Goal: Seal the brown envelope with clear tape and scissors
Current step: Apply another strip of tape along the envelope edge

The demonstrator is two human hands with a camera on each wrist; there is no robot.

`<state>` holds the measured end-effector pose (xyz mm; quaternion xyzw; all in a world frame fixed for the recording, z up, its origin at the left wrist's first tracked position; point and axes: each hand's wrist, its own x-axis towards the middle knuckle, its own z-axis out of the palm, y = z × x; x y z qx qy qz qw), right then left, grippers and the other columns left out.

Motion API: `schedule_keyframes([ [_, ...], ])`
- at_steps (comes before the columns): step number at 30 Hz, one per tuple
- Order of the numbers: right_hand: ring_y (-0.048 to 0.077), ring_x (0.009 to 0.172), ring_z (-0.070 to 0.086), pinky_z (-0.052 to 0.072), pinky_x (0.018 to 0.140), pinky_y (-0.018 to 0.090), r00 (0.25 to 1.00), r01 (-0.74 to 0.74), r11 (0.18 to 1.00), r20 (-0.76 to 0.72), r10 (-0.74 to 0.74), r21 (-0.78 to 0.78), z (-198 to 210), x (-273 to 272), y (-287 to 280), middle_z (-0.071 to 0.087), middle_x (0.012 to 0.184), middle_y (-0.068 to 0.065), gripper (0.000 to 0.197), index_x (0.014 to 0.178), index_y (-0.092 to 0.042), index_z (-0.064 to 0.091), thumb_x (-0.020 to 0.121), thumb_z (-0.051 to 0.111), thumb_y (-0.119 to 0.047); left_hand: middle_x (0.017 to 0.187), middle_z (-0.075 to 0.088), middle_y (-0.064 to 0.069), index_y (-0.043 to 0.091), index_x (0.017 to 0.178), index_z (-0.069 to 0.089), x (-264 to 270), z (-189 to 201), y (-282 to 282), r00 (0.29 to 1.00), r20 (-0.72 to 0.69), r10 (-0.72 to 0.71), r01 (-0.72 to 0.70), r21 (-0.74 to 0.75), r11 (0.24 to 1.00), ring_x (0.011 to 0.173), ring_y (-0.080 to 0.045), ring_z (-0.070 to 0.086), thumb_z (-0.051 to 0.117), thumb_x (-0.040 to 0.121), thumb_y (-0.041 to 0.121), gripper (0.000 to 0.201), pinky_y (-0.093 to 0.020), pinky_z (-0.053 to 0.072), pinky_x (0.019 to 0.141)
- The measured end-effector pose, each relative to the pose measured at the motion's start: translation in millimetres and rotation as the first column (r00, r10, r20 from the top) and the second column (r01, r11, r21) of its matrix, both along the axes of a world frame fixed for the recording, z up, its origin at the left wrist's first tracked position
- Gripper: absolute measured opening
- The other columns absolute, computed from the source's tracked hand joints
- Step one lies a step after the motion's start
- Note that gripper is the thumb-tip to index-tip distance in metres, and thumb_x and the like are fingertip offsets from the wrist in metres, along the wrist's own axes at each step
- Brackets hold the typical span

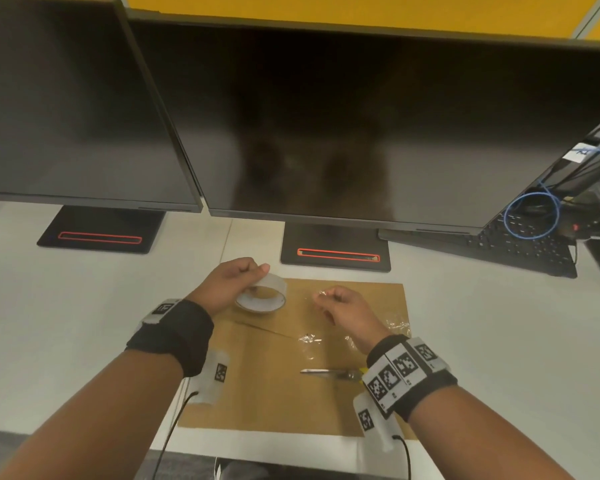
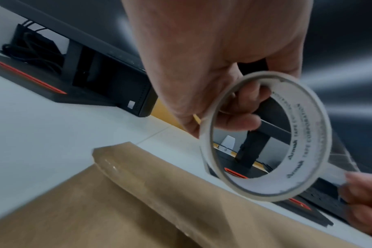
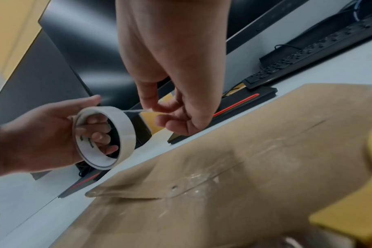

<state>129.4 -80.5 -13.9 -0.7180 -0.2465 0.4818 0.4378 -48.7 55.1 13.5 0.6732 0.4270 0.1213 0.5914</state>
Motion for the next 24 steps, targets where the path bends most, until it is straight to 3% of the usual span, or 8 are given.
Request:
schedule_keyframes([
  [4, 0.01, 0.063, 0.05, 0.04, 0.062, 0.022, 0.998, 0.006, 0.999, 0.07, -0.004, -0.036, -7.3, -2.1, -3.3, 0.055, 0.066, -0.004, 0.021, 0.072, -0.019, 0.058, 0.092, 0.058, -0.027, 0.063, 0.045, 0.002, 0.015, 0.063, 0.048, 3.5, -8.9, 2.0, 0.984, -0.171, -0.042, 0.075, 0.188, 0.979, 0.067, -0.016, 0.045, 0.059, 0.089, 0.045, 0.041, -0.029, 0.036, 0.068],
  [8, 0.008, 0.067, 0.049, 0.036, 0.06, 0.019, 0.986, -0.037, 0.995, 0.159, 0.052, -0.092, -12.4, -6.5, -3.4, 0.053, 0.07, -0.008, 0.026, 0.068, -0.022, 0.052, 0.093, 0.054, -0.024, 0.064, 0.053, 0.004, 0.024, 0.063, 0.051, 9.9, -8.2, 0.9, 0.935, -0.345, -0.082, 0.217, 0.373, 0.902, 0.066, -0.016, 0.051, 0.059, 0.087, 0.048, 0.036, -0.028, 0.037, 0.062],
  [13, 0.012, 0.07, 0.05, 0.038, 0.06, 0.019, 0.981, -0.053, 0.992, 0.182, 0.074, -0.116, -11.9, -0.6, -9.7, 0.054, 0.071, -0.006, 0.023, 0.072, -0.017, 0.055, 0.093, 0.055, -0.024, 0.075, 0.053, 0.01, 0.029, 0.081, 0.05, 4.1, -3.2, 5.6, 0.757, -0.642, -0.119, 0.524, 0.489, 0.697, 0.076, -0.013, 0.051, 0.048, 0.088, 0.06, 0.032, -0.026, 0.038, 0.07],
  [16, 0.014, 0.073, 0.053, 0.041, 0.063, 0.019, 0.981, -0.066, 0.991, 0.173, 0.087, -0.12, -12.2, -1.5, -11.3, 0.057, 0.071, -0.005, 0.02, 0.071, -0.015, 0.058, 0.09, 0.061, -0.022, 0.081, 0.056, 0.009, 0.029, 0.084, 0.055, 0.2, -5.0, 8.3, 0.704, -0.703, -0.099, 0.558, 0.461, 0.69, 0.081, -0.014, 0.054, 0.047, 0.086, 0.065, 0.037, -0.028, 0.044, 0.075],
  [18, 0.012, 0.071, 0.054, 0.042, 0.063, 0.018, 0.989, -0.045, 0.993, 0.137, 0.059, -0.107, -11.3, 0.0, -12.5, 0.059, 0.071, -0.004, 0.015, 0.076, -0.011, 0.062, 0.087, 0.065, -0.021, 0.072, 0.054, 0.007, 0.023, 0.074, 0.056, -1.7, -4.3, 12.8, 0.741, -0.666, -0.085, 0.482, 0.44, 0.758, 0.077, -0.016, 0.054, 0.049, 0.083, 0.067, 0.046, -0.031, 0.044, 0.074],
  [20, 0.009, 0.064, 0.052, 0.042, 0.06, 0.017, 0.994, -0.032, 0.994, 0.1, 0.043, -0.109, -10.5, 2.2, -14.5, 0.058, 0.068, -0.003, 0.015, 0.076, -0.011, 0.062, 0.086, 0.067, -0.021, 0.061, 0.047, -0.001, 0.015, 0.061, 0.051, -7.5, -6.4, 18.4, 0.859, -0.5, -0.113, 0.317, 0.345, 0.883, 0.066, -0.019, 0.05, 0.051, 0.085, 0.063, 0.054, -0.034, 0.04, 0.071],
  [22, 0.008, 0.061, 0.051, 0.042, 0.059, 0.017, 0.994, -0.032, 0.991, 0.097, 0.044, -0.127, -11.1, 4.0, -15.4, 0.057, 0.065, -0.002, 0.016, 0.074, -0.011, 0.061, 0.086, 0.066, -0.021, 0.066, 0.053, -0.007, 0.013, 0.062, 0.055, -14.2, -5.8, 20.9, 0.958, -0.265, -0.106, 0.147, 0.14, 0.979, 0.071, -0.023, 0.054, 0.052, 0.085, 0.062, 0.054, -0.036, 0.043, 0.077],
  [24, 0.01, 0.062, 0.053, 0.044, 0.064, 0.02, 0.993, -0.034, 0.99, 0.107, 0.048, -0.136, -12.1, 4.5, -14.9, 0.059, 0.064, -0.002, 0.019, 0.071, -0.013, 0.06, 0.086, 0.066, -0.021, 0.074, 0.058, -0.007, 0.016, 0.066, 0.059, -17.6, -6.6, 18.7, 0.981, -0.172, -0.094, 0.101, 0.032, 0.994, 0.079, -0.025, 0.058, 0.052, 0.081, 0.064, 0.051, -0.038, 0.045, 0.084],
])
